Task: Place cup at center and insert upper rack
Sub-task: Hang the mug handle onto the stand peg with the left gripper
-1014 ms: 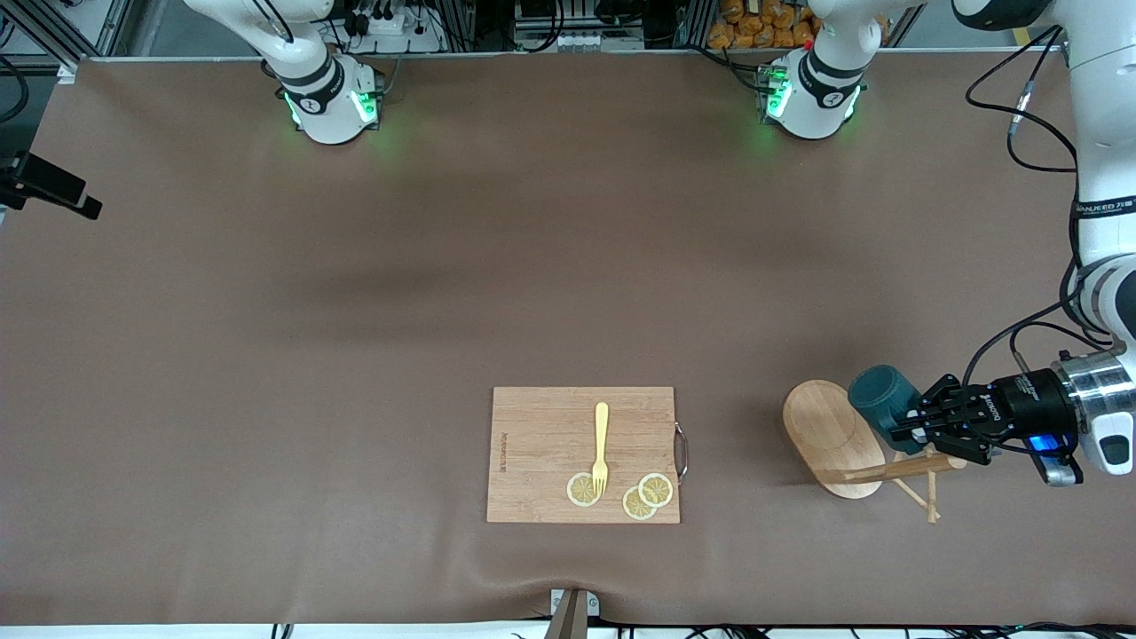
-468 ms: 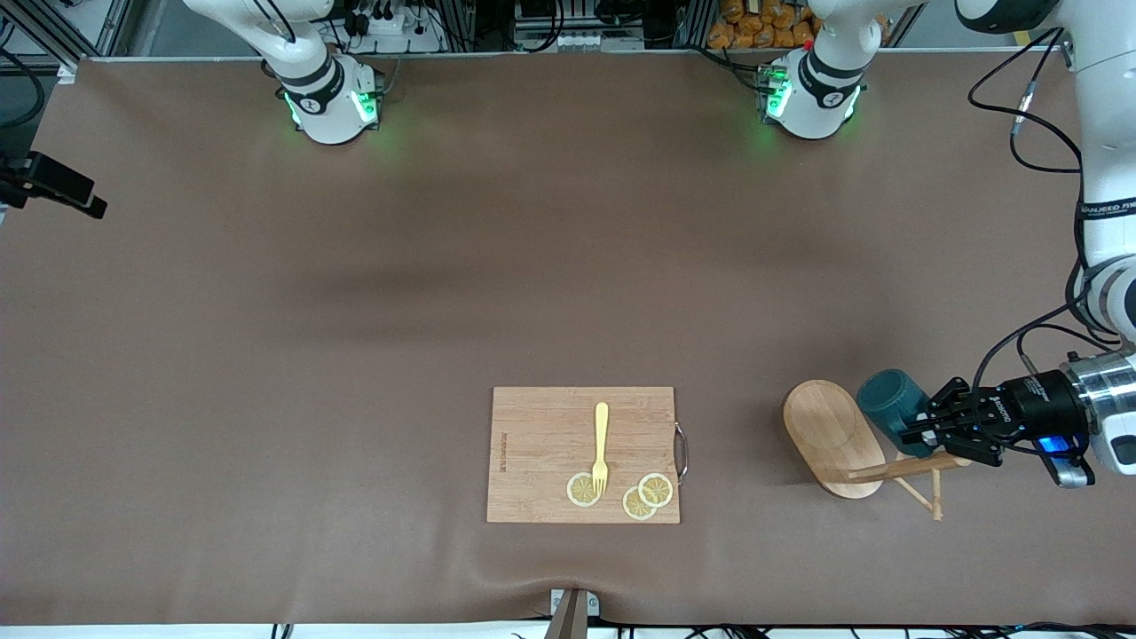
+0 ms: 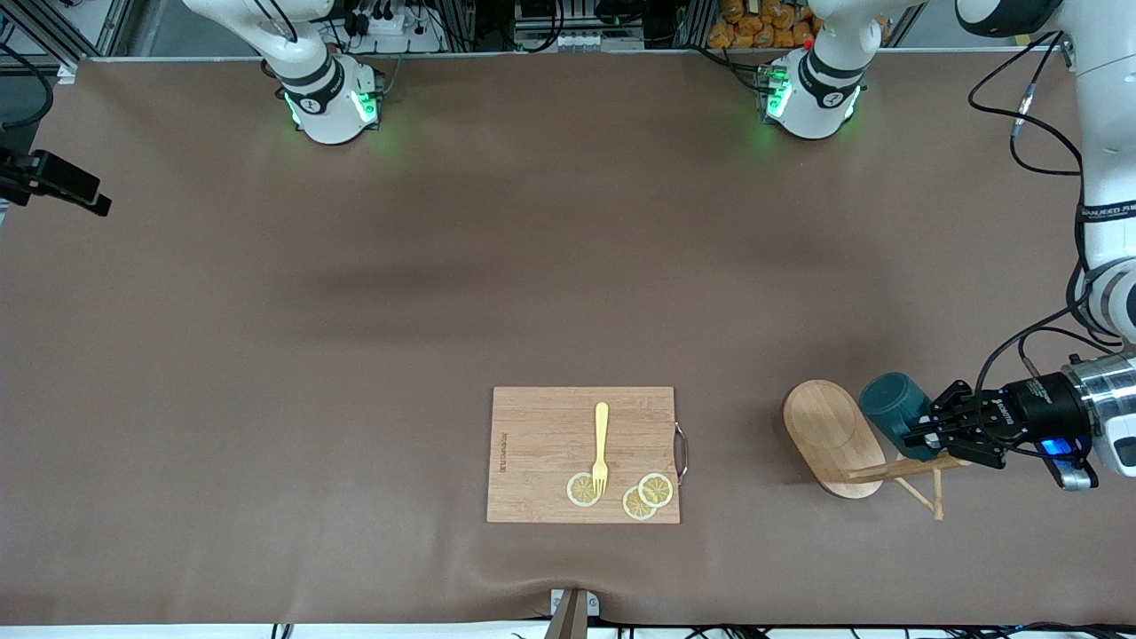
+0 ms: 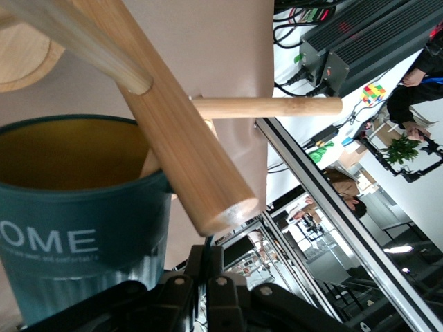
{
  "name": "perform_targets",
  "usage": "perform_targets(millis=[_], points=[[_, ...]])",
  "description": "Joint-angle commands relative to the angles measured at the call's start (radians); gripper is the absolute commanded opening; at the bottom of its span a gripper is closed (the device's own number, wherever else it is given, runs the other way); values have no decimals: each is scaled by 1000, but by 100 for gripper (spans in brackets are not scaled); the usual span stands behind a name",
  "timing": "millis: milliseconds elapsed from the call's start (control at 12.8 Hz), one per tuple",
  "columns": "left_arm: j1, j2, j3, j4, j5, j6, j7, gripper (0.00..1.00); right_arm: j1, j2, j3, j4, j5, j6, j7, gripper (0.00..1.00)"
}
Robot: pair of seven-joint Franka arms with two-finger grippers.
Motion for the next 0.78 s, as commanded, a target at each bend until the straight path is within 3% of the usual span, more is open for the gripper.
perform_targets(millis=[0,702], points=[[9,26,-8,32,-35,0,16,100,8,-7,1,5,-19,-12,18,100],[14,9,-9,43,-33,-32,-30,100,17,-7,1,7,-17,-13,19,100]])
